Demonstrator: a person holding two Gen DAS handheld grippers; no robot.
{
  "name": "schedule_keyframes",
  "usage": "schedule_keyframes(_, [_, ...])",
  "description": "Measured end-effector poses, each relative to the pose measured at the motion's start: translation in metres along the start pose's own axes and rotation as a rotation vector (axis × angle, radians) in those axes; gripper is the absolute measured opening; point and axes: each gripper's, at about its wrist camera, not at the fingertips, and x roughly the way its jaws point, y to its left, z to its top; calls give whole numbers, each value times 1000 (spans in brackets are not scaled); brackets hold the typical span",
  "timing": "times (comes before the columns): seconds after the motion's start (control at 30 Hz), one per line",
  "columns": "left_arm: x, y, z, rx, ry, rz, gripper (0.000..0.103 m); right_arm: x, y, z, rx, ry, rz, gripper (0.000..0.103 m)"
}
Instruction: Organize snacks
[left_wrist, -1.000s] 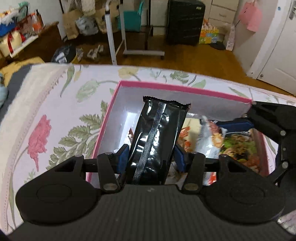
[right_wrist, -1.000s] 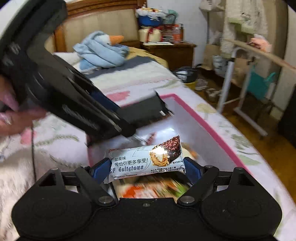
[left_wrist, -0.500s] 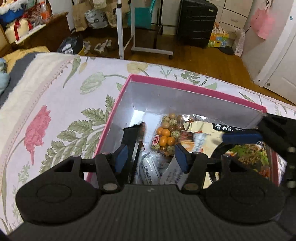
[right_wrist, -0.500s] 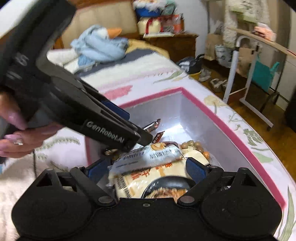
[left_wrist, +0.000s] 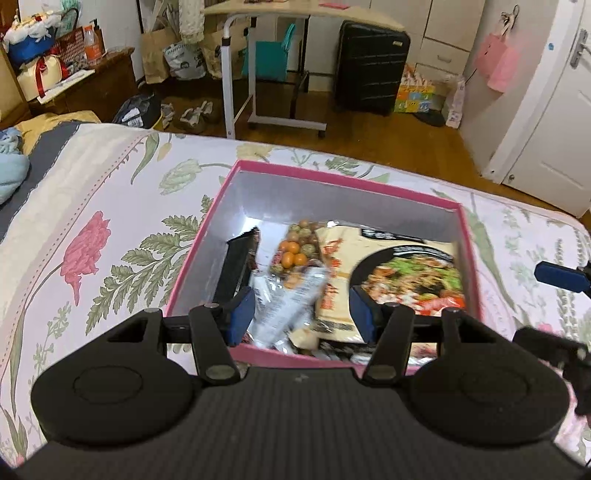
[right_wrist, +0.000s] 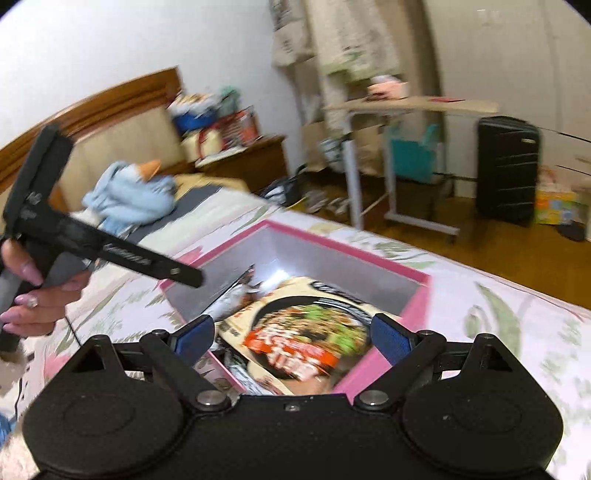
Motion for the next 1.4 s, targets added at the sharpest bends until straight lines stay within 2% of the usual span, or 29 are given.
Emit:
schedule_keyframes(0.07, [-13, -8, -5, 7, -9, -9, 55, -14, -4, -6, 27, -2, -40, 94])
schedule_keyframes(0.17, [-30, -19, -12, 29, -4, -25, 55, -22, -7, -12, 26, 76, -129, 93])
schedule_keyframes(0.43, [-76, -53, -29, 99, -19, -43, 56, -83, -8, -27, 56, 46, -237, 93])
schedule_keyframes(0.6, [-105, -75, -40, 118, -49, -100, 60, -127, 4, -33, 91, 39, -328, 94])
schedule_keyframes(0.73, [-117, -95, -54, 140, -67, -117, 65, -152, 14, -36, 108, 6, -353, 94])
schedule_keyframes(0.97, [-117, -124, -77, 192, -68, -103, 66, -165, 16, -50, 157, 25, -412, 94])
schedule_keyframes(1.23, [-118, -136, -82, 237, -62, -90, 67, -171, 17, -62, 185, 28, -442, 94])
schedule_keyframes(1.4, [-118, -143, -90, 251, -74, -77, 74, -172, 19, -67, 189, 22, -467, 94])
